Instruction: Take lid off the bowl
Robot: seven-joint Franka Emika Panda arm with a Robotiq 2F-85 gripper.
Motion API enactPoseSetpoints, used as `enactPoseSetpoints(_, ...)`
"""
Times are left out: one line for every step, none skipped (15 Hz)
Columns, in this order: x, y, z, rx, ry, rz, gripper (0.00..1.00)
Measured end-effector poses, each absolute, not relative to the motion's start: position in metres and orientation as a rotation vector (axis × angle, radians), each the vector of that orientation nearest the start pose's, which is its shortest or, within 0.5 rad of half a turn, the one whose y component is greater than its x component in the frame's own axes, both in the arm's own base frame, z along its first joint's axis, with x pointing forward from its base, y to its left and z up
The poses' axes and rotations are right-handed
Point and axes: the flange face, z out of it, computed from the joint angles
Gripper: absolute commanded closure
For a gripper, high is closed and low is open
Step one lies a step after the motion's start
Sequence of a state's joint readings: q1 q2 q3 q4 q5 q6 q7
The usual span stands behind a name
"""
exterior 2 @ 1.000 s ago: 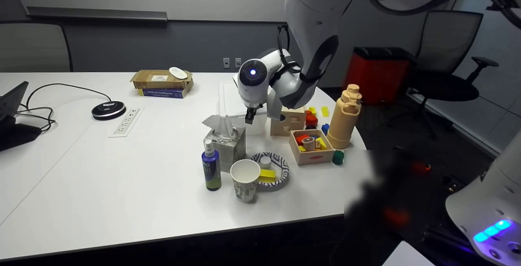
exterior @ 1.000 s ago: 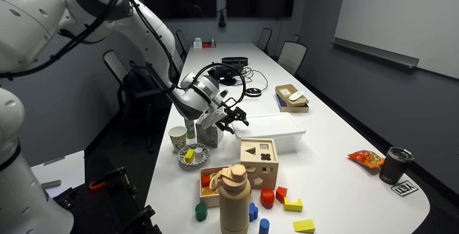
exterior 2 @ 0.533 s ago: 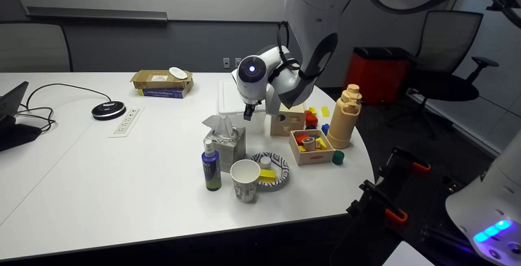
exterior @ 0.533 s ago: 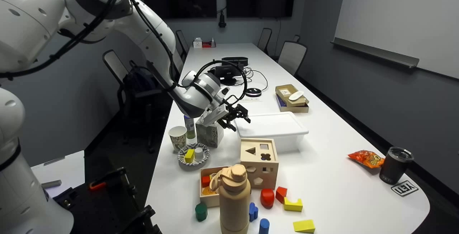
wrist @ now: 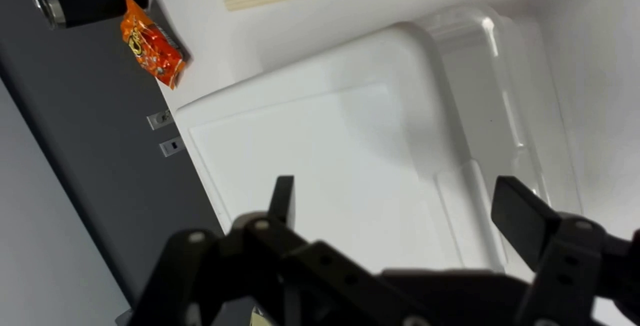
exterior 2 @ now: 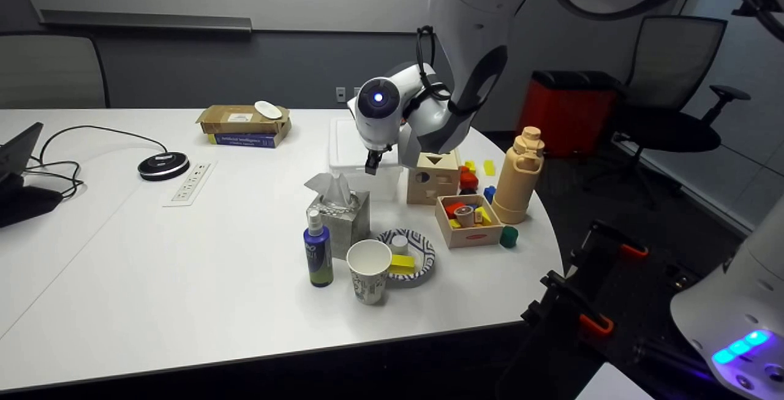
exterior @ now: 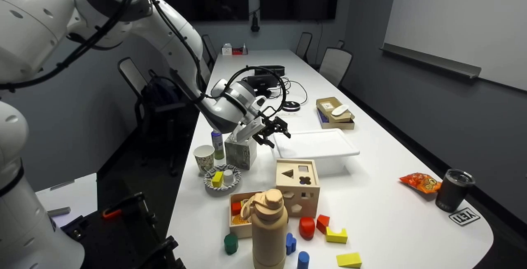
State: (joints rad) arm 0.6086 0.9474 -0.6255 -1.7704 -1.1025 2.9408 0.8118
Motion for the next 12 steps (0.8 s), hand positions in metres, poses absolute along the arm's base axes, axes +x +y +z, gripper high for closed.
enactPoseSetpoints(0.642, 0.073, 0.101, 2.315, 0.669, 0.527, 0.00)
enactPoseSetpoints(0.643, 0.071, 0.101, 2.316, 0.663, 0.528, 0.00)
enactPoseSetpoints(0.644, 0.068, 0.102, 2.319, 0.654, 0.529, 0.00)
enactPoseSetpoints(0.645, 0.065, 0.102, 2.324, 0.640, 0.529, 0.00)
enactPoseSetpoints(0.646, 0.061, 0.102, 2.332, 0.621, 0.528, 0.00)
enactPoseSetpoints(0.646, 0.057, 0.102, 2.341, 0.603, 0.527, 0.00)
enactPoseSetpoints(0.647, 0.054, 0.101, 2.354, 0.583, 0.524, 0.00)
enactPoseSetpoints(0.647, 0.051, 0.099, 2.372, 0.564, 0.517, 0.00)
enactPoseSetpoints(0.647, 0.048, 0.096, 2.391, 0.549, 0.505, 0.00)
enactPoseSetpoints(0.647, 0.046, 0.093, 2.419, 0.533, 0.486, 0.00)
enactPoseSetpoints(0.648, 0.046, 0.092, 2.449, 0.520, 0.468, 0.00)
enactPoseSetpoints(0.649, 0.046, 0.092, 2.476, 0.506, 0.454, 0.00)
